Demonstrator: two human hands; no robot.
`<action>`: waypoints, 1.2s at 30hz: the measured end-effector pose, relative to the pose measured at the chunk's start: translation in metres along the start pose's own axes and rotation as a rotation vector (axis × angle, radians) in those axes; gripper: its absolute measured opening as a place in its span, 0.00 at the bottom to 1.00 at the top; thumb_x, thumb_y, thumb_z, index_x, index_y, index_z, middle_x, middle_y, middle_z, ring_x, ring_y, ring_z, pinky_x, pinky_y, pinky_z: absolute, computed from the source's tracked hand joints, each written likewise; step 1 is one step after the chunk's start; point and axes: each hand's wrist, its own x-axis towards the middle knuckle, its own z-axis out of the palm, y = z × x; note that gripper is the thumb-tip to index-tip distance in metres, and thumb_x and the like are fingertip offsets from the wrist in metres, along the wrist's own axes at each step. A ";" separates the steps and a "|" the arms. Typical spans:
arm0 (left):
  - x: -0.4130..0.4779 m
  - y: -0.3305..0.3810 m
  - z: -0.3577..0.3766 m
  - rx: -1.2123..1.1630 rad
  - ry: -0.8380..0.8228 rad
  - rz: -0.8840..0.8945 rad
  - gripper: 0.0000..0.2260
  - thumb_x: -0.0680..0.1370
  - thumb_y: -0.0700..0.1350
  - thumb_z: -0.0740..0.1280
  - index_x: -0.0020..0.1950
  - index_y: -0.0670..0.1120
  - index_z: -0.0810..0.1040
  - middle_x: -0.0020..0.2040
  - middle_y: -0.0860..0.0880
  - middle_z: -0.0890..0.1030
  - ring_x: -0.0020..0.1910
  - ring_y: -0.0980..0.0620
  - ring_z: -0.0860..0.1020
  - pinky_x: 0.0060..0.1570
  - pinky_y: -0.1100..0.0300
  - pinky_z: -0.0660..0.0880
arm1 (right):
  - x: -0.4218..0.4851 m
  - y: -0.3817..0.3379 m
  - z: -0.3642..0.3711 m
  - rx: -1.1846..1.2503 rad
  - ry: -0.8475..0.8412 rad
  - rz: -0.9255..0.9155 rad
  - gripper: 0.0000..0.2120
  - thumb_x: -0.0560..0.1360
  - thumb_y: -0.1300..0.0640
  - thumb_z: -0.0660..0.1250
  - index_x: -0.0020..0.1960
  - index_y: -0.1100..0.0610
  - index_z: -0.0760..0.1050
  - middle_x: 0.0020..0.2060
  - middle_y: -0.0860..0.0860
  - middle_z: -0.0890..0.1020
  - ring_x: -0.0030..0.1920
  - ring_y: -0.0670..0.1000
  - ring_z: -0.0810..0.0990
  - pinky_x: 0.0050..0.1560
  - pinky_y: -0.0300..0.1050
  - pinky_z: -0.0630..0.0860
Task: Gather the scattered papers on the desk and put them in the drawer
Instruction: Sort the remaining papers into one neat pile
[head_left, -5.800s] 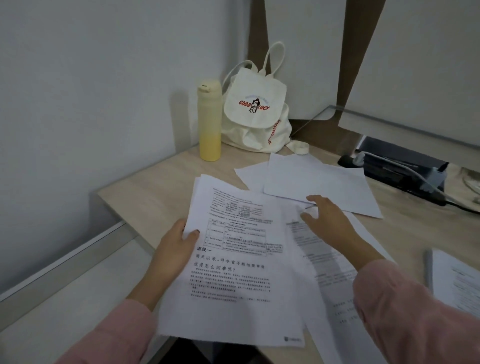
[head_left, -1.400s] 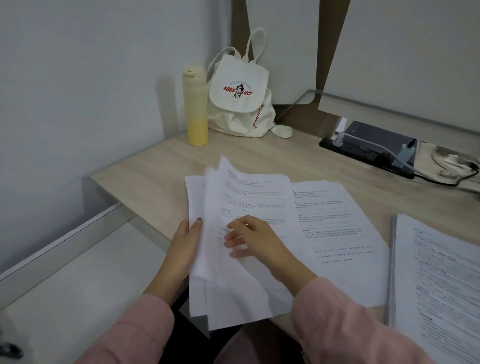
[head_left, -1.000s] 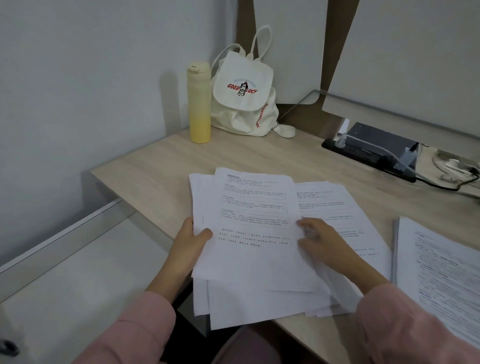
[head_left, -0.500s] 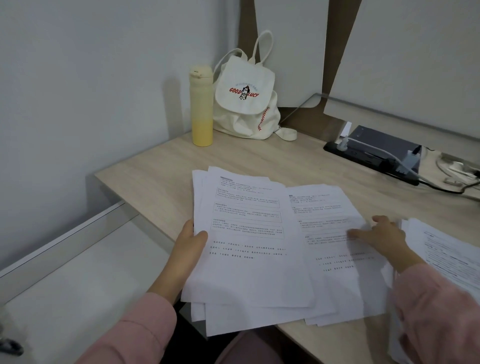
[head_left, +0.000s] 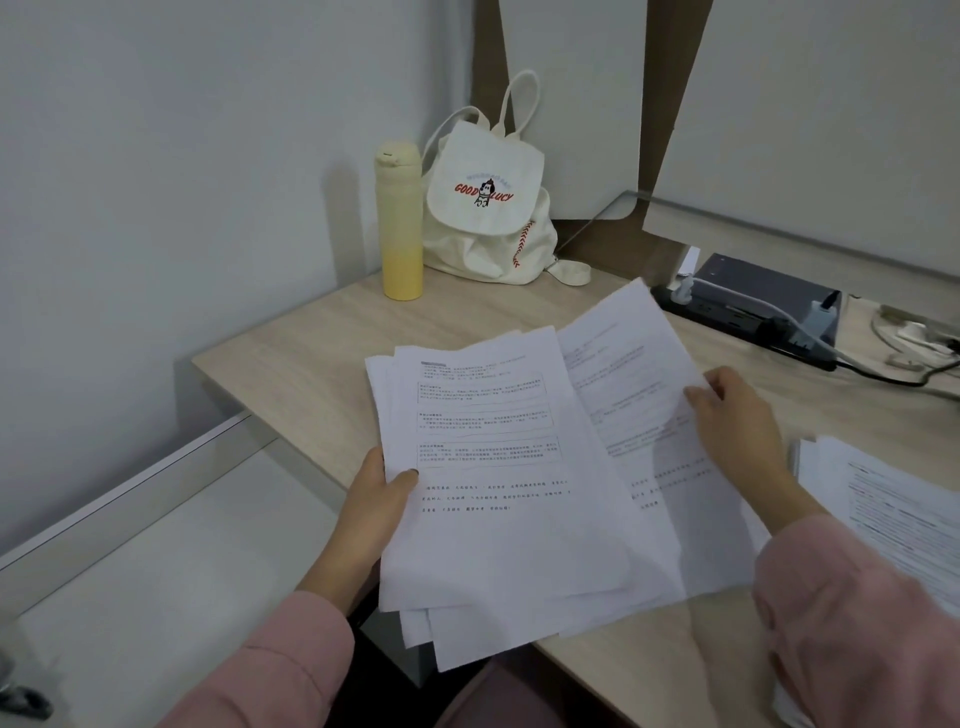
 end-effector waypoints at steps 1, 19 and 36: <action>0.000 0.000 0.000 -0.003 0.004 -0.003 0.15 0.79 0.37 0.59 0.65 0.43 0.69 0.55 0.49 0.76 0.53 0.50 0.75 0.41 0.65 0.71 | -0.001 -0.004 -0.003 0.045 0.048 -0.012 0.07 0.80 0.55 0.54 0.52 0.56 0.68 0.42 0.52 0.77 0.33 0.50 0.74 0.29 0.42 0.68; 0.008 0.011 -0.031 -0.014 0.020 -0.019 0.15 0.78 0.36 0.57 0.65 0.43 0.71 0.59 0.45 0.77 0.50 0.48 0.77 0.42 0.58 0.73 | 0.006 -0.016 -0.040 0.815 0.183 0.136 0.12 0.77 0.63 0.59 0.37 0.51 0.73 0.36 0.49 0.77 0.37 0.47 0.75 0.41 0.42 0.72; 0.000 -0.001 -0.027 -0.019 -0.110 -0.038 0.10 0.78 0.36 0.62 0.56 0.48 0.74 0.54 0.50 0.80 0.47 0.56 0.79 0.40 0.67 0.76 | -0.025 -0.005 0.060 -0.072 -0.159 0.105 0.21 0.76 0.55 0.64 0.67 0.56 0.69 0.65 0.61 0.70 0.64 0.61 0.68 0.62 0.49 0.65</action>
